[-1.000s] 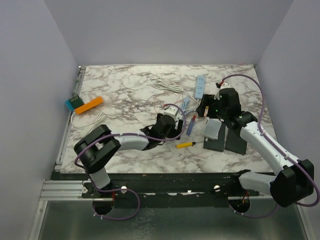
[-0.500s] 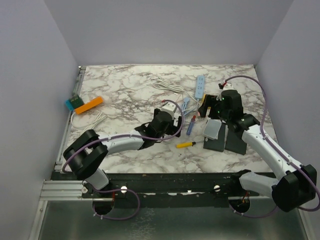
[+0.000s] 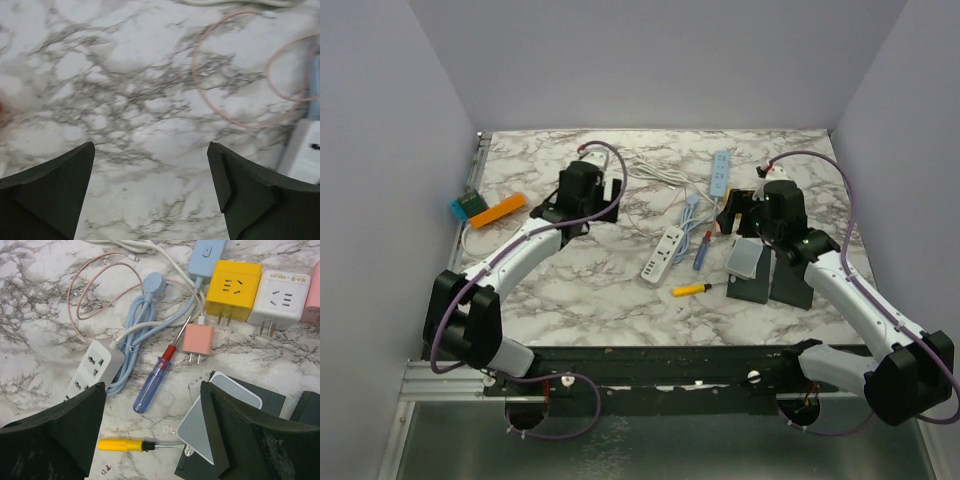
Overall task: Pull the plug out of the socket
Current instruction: Move the socket to the center of the board.
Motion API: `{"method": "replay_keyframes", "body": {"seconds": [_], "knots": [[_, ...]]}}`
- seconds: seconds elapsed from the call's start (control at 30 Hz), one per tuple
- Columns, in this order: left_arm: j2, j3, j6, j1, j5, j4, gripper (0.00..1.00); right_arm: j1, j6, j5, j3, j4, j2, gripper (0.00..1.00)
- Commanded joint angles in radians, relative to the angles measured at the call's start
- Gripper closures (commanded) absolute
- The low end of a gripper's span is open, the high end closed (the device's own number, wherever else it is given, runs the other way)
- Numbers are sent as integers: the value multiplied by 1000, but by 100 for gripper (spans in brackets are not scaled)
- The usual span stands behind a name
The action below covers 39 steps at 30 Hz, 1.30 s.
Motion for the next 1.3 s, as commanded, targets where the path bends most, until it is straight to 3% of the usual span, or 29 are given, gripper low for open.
{"method": "replay_keyframes", "body": {"seconds": [0.0,0.17,0.5,0.87,0.97,1.13,1.2,1.27], "knots": [[22,9,93,224,-14,-168,1,-4,-24,-27,-13,40,-5,18],[109,5,138,360,-49,-136,1,-4,-32,-54,-15,56,-2,18],[241,21,204,494,-99,-121,1,-4,-47,-60,-23,74,-20,16],[311,25,201,505,-119,-123,6,-4,-49,-60,-29,81,-22,16],[319,23,193,505,-139,-124,12,-4,-49,-60,-28,81,-21,16],[331,25,175,505,-117,-134,37,-4,-50,-57,-27,80,-17,16],[331,26,165,505,-108,-138,52,-4,-50,-53,-26,80,-16,16],[329,26,157,505,-101,-141,57,-4,-52,-50,-27,80,-16,16]]}}
